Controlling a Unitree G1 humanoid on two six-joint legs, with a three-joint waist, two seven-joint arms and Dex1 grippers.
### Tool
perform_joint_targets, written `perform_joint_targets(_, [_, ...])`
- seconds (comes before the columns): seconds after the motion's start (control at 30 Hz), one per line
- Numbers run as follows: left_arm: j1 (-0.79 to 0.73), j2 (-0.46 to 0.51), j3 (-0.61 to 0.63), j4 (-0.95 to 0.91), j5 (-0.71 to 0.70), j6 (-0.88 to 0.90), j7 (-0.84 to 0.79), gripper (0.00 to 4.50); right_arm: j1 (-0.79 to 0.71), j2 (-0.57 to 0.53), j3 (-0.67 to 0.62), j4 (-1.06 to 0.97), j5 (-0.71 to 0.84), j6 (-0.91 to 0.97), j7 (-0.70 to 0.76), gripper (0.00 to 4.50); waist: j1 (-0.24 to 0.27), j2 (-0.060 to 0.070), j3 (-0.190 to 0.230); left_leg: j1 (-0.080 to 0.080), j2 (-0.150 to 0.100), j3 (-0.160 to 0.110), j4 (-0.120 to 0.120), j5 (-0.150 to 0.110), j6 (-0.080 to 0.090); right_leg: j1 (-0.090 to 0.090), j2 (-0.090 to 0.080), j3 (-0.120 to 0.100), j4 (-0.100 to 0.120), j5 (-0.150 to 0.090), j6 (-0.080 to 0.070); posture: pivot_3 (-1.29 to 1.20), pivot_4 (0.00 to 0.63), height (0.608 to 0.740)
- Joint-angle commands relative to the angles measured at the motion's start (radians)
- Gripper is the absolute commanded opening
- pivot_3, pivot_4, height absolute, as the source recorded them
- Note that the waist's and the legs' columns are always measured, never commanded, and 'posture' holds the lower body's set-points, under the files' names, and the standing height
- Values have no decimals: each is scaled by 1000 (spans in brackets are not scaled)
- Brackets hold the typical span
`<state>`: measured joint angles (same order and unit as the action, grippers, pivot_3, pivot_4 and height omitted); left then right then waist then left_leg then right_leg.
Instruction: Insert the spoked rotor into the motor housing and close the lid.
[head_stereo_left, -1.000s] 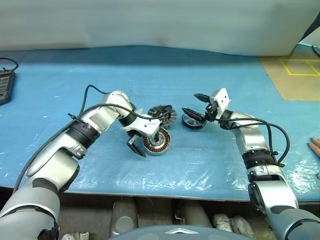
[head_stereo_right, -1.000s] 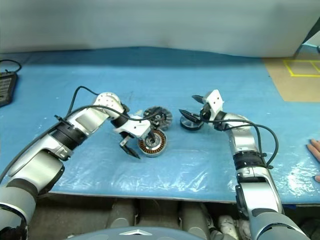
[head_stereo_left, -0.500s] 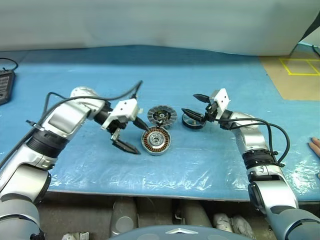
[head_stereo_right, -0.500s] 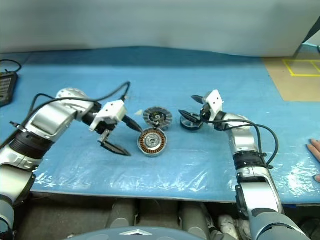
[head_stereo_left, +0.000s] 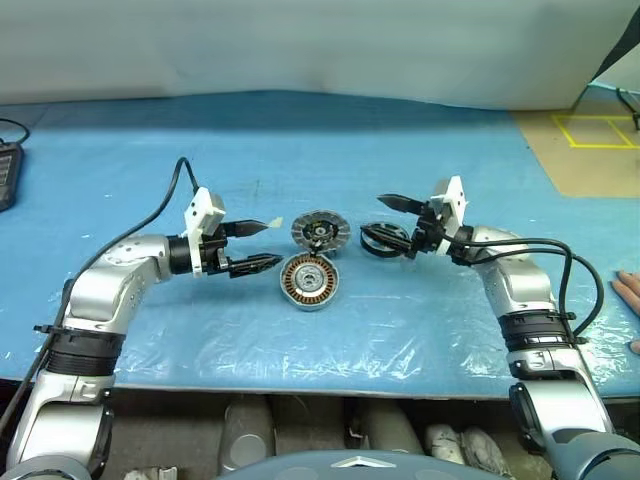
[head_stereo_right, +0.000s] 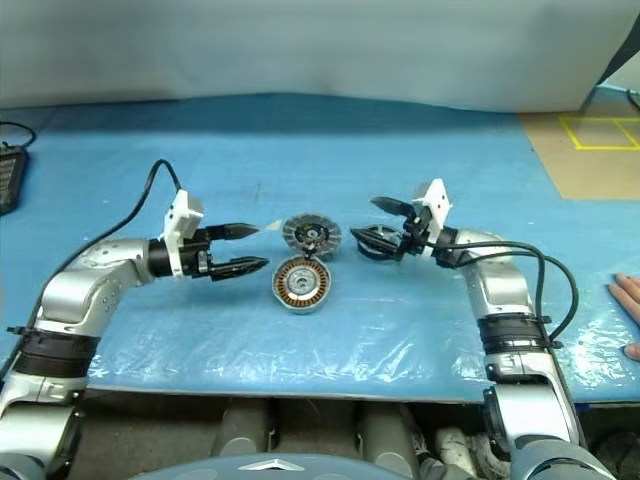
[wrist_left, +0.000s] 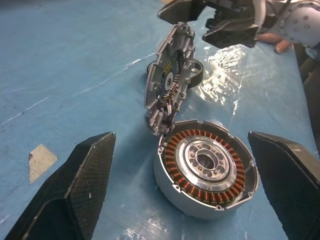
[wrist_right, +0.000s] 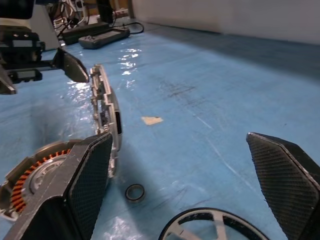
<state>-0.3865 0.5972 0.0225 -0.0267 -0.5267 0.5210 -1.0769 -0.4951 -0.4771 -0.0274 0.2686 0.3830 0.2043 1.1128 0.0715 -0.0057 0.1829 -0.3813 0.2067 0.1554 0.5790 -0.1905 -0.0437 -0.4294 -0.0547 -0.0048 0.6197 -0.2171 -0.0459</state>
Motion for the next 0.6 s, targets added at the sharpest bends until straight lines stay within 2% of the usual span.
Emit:
perform_joint_targets(0.03, [14, 0, 38, -28, -12, -25, 17, 4438, 38, -25, 21, -115, 42, 58, 51, 4500, -1, 0, 0, 0, 0, 0, 0, 0, 0, 0, 0, 0, 0, 0, 0, 0, 150, 740])
perform_joint_targets(0.23, [29, 0, 39, -6, 2, -39, 28, 4438, 105, -65, 83, -156, 9, 81, 111, 4500, -2, 0, 0, 1, 0, 0, 0, 0, 1, 0, 0, 1, -1, 0, 0, 0, 150, 740])
perform_joint_targets(0.6, [65, -29, 45, 16, 1, -113, 25, 4438, 114, -62, 146, -134, -16, 94, 121, 4500, -2, 0, 0, 1, 0, 0, 0, 1, 2, 0, 0, 1, -1, 0, 0, 0, 150, 740])
